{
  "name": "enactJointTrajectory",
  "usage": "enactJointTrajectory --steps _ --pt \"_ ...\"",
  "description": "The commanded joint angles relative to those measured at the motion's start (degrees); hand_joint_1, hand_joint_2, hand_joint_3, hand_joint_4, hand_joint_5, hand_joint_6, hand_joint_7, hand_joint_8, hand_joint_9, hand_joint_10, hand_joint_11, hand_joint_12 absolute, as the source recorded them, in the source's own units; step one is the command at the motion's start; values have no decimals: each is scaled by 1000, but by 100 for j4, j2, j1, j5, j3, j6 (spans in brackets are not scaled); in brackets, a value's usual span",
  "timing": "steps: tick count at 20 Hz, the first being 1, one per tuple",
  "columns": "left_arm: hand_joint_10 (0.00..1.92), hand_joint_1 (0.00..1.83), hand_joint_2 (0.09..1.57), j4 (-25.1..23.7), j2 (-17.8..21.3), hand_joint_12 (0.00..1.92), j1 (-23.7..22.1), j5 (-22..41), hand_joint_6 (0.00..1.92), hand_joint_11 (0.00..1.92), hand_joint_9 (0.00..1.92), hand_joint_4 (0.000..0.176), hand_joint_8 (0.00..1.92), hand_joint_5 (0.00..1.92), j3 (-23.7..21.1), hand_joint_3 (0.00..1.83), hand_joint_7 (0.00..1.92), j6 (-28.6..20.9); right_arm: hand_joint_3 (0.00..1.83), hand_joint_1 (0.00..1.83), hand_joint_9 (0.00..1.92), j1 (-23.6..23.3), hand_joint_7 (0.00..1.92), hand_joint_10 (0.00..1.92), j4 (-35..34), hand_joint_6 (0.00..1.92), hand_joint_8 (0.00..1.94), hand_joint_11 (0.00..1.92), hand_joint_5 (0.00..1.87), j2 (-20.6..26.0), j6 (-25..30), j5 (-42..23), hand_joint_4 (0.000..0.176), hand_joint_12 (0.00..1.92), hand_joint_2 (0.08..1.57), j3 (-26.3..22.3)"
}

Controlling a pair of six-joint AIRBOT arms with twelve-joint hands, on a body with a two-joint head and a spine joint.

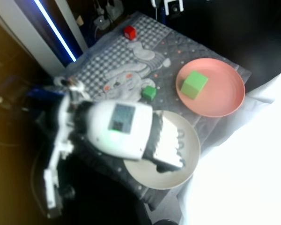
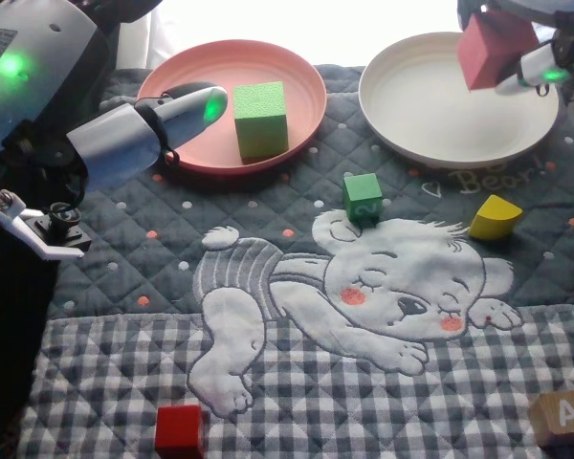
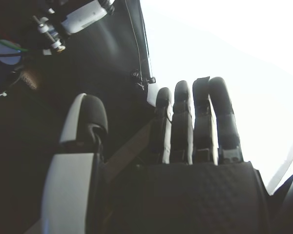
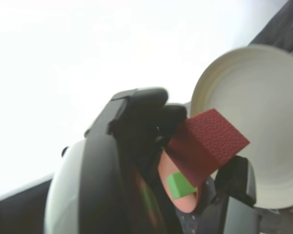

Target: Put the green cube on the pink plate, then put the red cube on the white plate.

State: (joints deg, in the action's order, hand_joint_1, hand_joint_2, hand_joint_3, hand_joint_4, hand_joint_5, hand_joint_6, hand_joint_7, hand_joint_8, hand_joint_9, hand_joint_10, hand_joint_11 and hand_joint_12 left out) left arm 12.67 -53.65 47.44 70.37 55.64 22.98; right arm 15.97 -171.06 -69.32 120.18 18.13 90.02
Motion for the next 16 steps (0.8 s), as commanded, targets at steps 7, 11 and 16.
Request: enactJointTrajectory --steps 7,11,16 --pt "834 536 1176 -102 32 1745 -73 719 3 0 17 0 7 323 -9 0 357 -19 0 1066 242 51 414 305 -129 223 126 1 418 -111 29 435 0 922 1031 92" --pt "801 548 1181 -97 31 1721 -52 734 1 0 41 0 2 321 -13 5 350 -19 0 831 109 60 186 15 -129 1 0 0 207 -87 29 435 0 518 931 11" --pt "785 555 1194 -32 34 1713 15 825 0 0 32 0 1 320 -42 3 333 -19 0 853 137 60 229 11 -128 12 10 0 231 141 29 576 0 376 885 -300"
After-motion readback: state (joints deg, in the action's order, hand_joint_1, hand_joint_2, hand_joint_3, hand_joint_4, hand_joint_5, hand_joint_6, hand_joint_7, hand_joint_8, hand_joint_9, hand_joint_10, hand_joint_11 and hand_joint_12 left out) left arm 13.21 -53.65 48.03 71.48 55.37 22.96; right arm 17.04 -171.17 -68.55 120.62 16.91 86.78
